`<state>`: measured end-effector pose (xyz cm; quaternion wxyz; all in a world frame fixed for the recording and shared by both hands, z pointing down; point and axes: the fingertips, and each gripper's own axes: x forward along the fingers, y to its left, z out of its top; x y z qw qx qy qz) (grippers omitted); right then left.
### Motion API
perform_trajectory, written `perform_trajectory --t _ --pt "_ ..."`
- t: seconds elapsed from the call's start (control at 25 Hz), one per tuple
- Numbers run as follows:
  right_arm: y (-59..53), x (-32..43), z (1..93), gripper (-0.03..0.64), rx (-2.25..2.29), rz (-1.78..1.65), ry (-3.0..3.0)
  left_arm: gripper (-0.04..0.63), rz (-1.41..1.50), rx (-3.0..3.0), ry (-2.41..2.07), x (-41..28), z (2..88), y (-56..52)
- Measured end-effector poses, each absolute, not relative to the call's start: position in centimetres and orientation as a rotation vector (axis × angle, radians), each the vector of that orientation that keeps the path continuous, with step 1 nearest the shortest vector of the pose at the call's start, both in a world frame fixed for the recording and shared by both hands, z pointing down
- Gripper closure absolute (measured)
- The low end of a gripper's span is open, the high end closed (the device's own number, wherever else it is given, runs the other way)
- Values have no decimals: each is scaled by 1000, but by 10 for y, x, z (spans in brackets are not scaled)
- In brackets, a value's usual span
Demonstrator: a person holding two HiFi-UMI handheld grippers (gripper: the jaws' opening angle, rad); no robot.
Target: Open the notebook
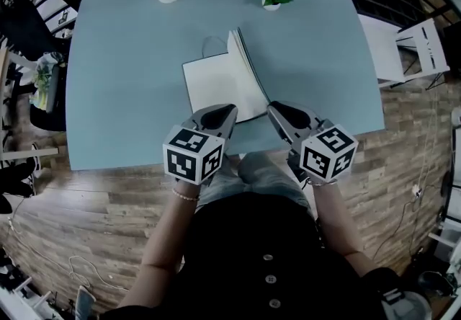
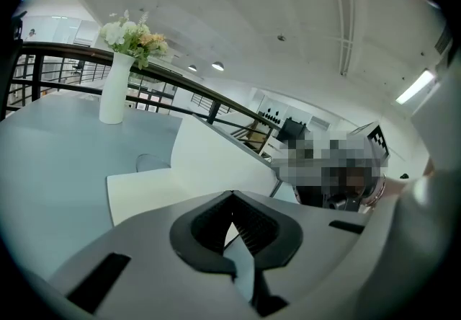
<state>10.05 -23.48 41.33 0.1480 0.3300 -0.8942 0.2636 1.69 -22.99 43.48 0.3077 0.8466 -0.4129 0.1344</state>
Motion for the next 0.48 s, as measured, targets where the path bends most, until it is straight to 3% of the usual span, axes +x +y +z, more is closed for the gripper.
perform_trajectory --t 0.48 --pt "-247 146 432 583 1018 831 -2534 578 397 2234 -1081 47 439 -241"
